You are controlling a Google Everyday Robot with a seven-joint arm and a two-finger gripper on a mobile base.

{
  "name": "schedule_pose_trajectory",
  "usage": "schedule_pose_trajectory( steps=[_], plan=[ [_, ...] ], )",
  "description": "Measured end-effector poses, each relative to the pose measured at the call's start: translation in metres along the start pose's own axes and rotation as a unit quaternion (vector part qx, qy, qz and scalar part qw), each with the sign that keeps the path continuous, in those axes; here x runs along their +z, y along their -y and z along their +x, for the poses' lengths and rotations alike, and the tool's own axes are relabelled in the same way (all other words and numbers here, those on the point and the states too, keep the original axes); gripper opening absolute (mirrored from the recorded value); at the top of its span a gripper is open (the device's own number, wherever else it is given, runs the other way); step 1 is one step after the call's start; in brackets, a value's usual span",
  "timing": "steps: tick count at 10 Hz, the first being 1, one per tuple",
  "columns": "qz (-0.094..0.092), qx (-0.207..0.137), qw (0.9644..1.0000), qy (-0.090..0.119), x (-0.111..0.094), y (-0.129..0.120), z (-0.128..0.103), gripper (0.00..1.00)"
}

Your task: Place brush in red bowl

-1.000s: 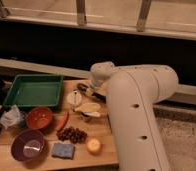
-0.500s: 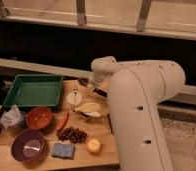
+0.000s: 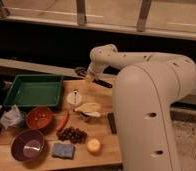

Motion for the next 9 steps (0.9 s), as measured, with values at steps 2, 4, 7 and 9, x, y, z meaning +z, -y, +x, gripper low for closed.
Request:
schedule_pose_trajectory(
  steps=[2,4,7,9],
  plan=[
    [-0.002,-0.034,0.9992,0.018,-0.017,-0.012,-0.018,0.00],
    [-0.003,-0.083,0.9961,0.029,-0.031,-0.038,-0.036,0.00],
    [-0.020,-0.147,0.9884,0.035,-0.047,-0.082,-0.055,0.00],
    [-0.050,-0.183,0.9814,0.029,-0.050,-0.119,-0.066,0.00]
  ],
)
